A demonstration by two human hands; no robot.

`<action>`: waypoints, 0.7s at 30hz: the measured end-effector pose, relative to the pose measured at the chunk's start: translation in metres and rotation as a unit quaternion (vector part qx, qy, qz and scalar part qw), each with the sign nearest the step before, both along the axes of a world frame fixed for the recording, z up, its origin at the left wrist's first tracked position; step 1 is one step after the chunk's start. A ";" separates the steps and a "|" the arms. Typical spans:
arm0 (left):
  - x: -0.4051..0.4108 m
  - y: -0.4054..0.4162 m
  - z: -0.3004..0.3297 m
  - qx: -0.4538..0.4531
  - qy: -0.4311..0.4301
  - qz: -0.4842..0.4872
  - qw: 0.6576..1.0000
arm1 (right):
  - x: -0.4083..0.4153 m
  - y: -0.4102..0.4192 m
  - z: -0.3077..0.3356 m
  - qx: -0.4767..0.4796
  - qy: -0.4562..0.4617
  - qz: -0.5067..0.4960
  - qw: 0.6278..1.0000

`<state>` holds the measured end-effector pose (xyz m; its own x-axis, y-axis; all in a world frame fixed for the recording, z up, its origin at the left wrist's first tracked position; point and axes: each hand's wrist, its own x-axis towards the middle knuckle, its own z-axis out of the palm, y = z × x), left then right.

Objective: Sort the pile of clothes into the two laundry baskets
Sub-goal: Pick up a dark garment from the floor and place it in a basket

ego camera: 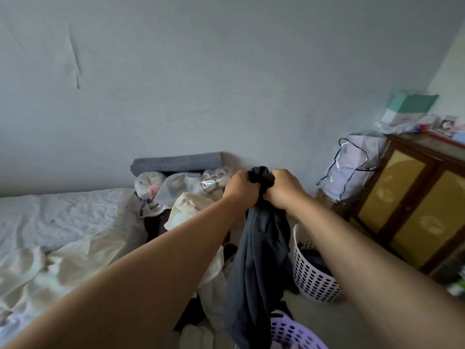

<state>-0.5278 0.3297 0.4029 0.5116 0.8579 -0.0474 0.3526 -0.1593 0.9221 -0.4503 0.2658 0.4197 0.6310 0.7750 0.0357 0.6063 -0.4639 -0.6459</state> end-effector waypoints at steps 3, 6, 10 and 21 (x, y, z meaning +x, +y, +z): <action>0.020 -0.018 -0.024 -0.004 0.016 -0.032 0.999 | 0.021 -0.022 -0.024 -0.015 0.030 -0.028 0.999; 0.038 -0.035 -0.053 -0.003 0.054 -0.063 0.997 | 0.040 -0.041 -0.057 -0.037 0.063 -0.054 0.996; 0.054 -0.055 -0.098 -0.034 0.093 -0.092 0.991 | 0.058 -0.061 -0.107 -0.078 0.125 -0.068 0.987; 0.052 -0.089 -0.212 -0.104 0.249 -0.199 0.942 | 0.070 -0.108 -0.255 -0.195 0.209 -0.081 0.955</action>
